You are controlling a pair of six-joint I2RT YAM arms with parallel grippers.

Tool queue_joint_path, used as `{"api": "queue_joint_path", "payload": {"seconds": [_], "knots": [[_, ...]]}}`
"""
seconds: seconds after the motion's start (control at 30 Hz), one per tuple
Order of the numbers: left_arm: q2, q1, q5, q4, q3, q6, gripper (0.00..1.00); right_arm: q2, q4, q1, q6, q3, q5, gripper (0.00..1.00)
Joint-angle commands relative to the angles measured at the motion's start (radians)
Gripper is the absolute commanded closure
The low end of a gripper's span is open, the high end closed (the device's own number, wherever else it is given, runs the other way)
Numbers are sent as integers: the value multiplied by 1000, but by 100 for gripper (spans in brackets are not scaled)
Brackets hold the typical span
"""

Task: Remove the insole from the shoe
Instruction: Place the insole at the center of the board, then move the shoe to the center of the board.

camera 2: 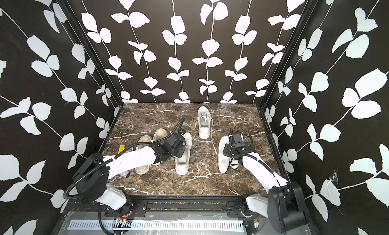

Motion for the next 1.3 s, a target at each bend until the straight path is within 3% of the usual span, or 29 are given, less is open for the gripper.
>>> {"api": "queue_joint_path", "payload": {"seconds": [0.0,0.4,0.57,0.83,1.27], "knots": [[3,40,-8,12,75,25,100,-71,1,-2,6,-10,-44,50],[266,164,78,37,463,131,100,-256,-2,-2,28,-41,-163,31],[419,237,114,22,629,124,100,-302,-10,-2,31,-70,-190,28],[634,262,181,6,859,154,100,-359,-29,-3,24,-93,-187,23],[818,262,353,14,1106,12,100,-342,-19,-2,36,-99,-161,22]]}}
